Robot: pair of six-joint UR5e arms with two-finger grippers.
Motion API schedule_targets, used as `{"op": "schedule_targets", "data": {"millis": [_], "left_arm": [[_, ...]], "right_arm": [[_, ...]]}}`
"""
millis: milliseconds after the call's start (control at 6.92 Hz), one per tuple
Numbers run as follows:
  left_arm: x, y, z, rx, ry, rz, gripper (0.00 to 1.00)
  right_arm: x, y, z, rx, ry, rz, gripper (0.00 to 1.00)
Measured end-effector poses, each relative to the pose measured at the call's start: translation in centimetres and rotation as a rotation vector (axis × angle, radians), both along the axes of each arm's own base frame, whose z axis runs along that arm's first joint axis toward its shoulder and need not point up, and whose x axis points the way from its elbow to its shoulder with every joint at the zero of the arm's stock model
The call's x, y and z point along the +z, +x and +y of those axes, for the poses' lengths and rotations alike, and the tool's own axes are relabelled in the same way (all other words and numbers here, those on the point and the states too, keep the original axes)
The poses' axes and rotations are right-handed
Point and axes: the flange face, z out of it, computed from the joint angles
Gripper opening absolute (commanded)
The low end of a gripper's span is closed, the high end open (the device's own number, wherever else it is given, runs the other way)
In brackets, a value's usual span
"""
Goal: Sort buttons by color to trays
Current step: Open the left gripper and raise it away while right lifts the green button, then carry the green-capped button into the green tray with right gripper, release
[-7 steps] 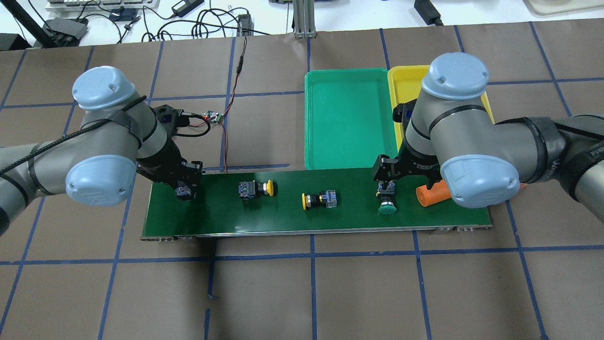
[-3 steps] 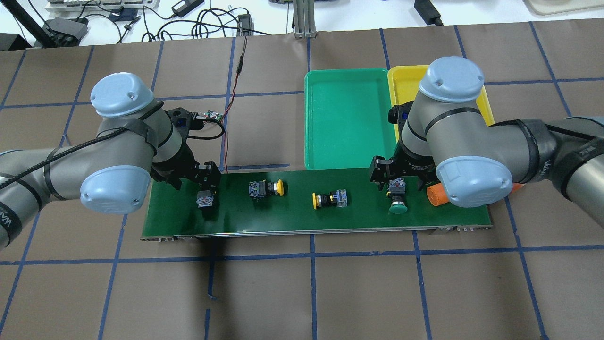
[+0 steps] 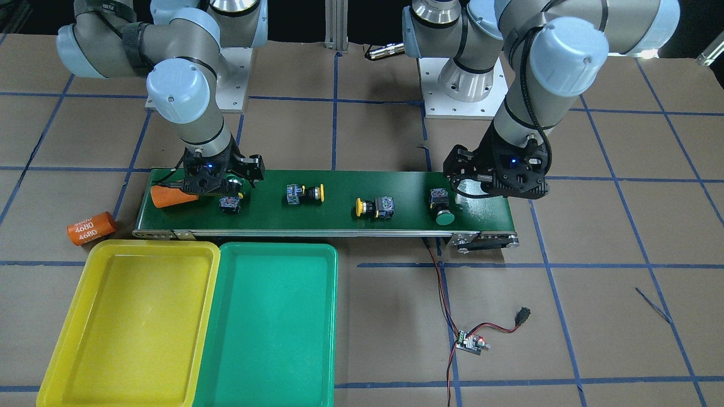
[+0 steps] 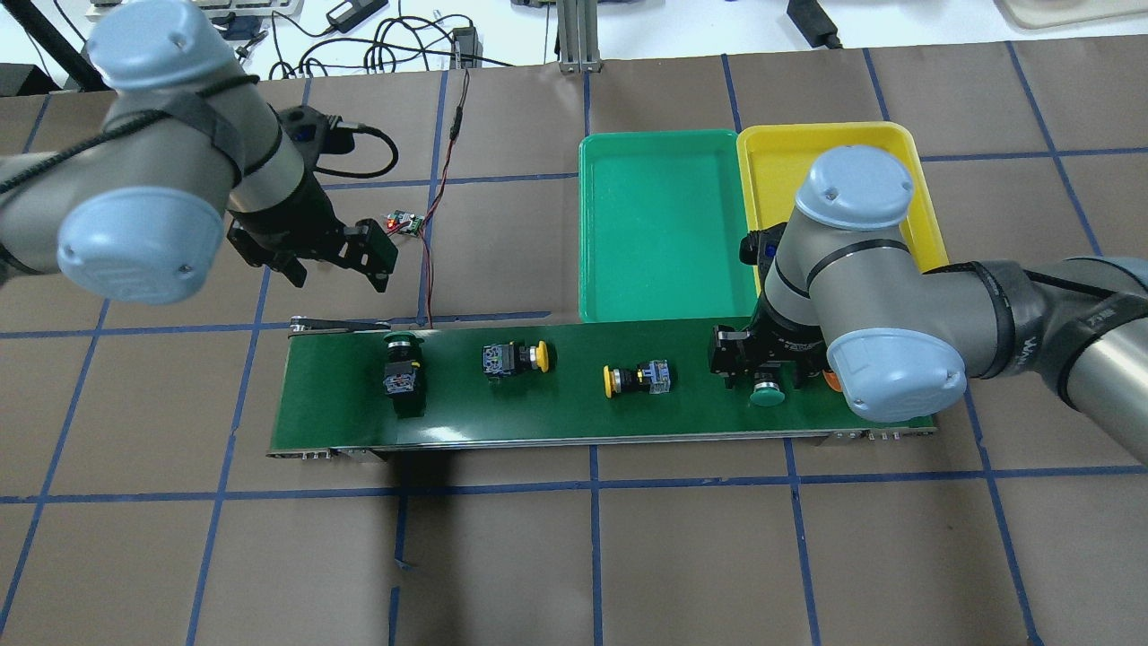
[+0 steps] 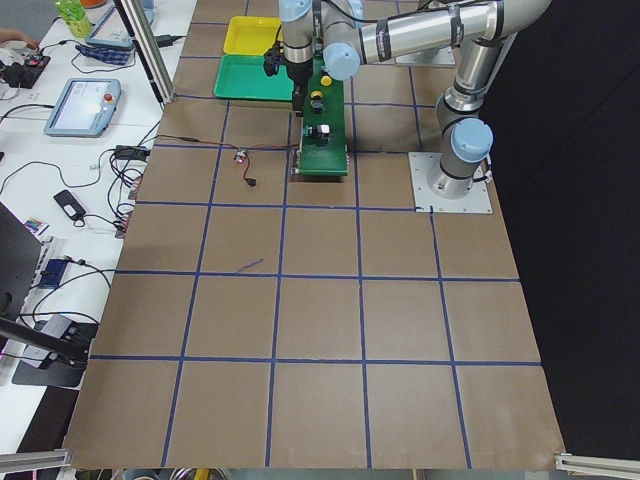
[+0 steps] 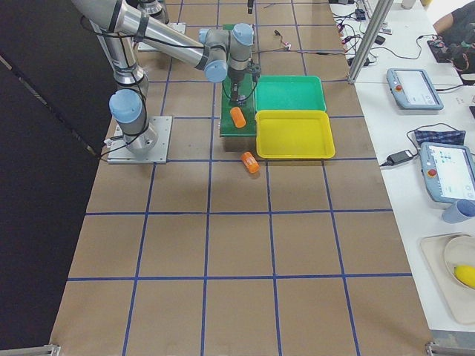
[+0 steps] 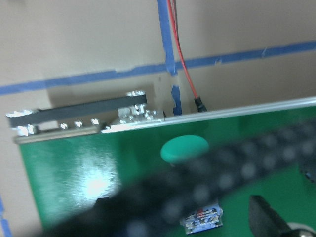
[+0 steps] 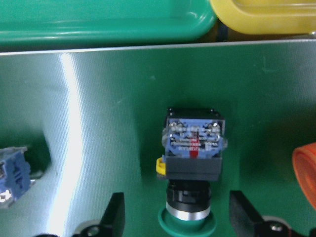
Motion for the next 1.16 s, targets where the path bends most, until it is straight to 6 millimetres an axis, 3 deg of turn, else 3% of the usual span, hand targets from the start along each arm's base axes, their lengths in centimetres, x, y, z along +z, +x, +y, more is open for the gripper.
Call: {"op": "schedule_targets", "data": {"millis": [145,289,578,723,1012,1157], "left_arm": [[3.9,0.0,0.0,0.000,-0.003,-0.001,1.00],[6.6,0.0,0.8,0.004,0.015,-0.001,1.00],[8.8,0.2,1.4,0.028,0.022,0.001,1.00],[8.9,0.5,1.2,0.039,0.022,0.001,1.00],[8.7,0.6,1.3,0.054,0.027,0.004,1.00],[8.7,0.8,1.4,0.079,0.024,0.005,1.00]], "right_arm": [[-0.7,-0.5,0.3,0.013,0.000,0.009,0.24],[-1.1,-1.2,0.6,0.028,0.003,0.027,0.04],[-1.1,-1.9,0.5,0.039,0.000,0.050,0.00],[-0.4,-1.9,-0.1,0.037,-0.018,0.047,0.00],[2.8,-1.4,-4.2,0.041,-0.093,0.021,0.02],[3.6,-0.8,-7.0,0.048,-0.116,-0.004,0.11]]}}
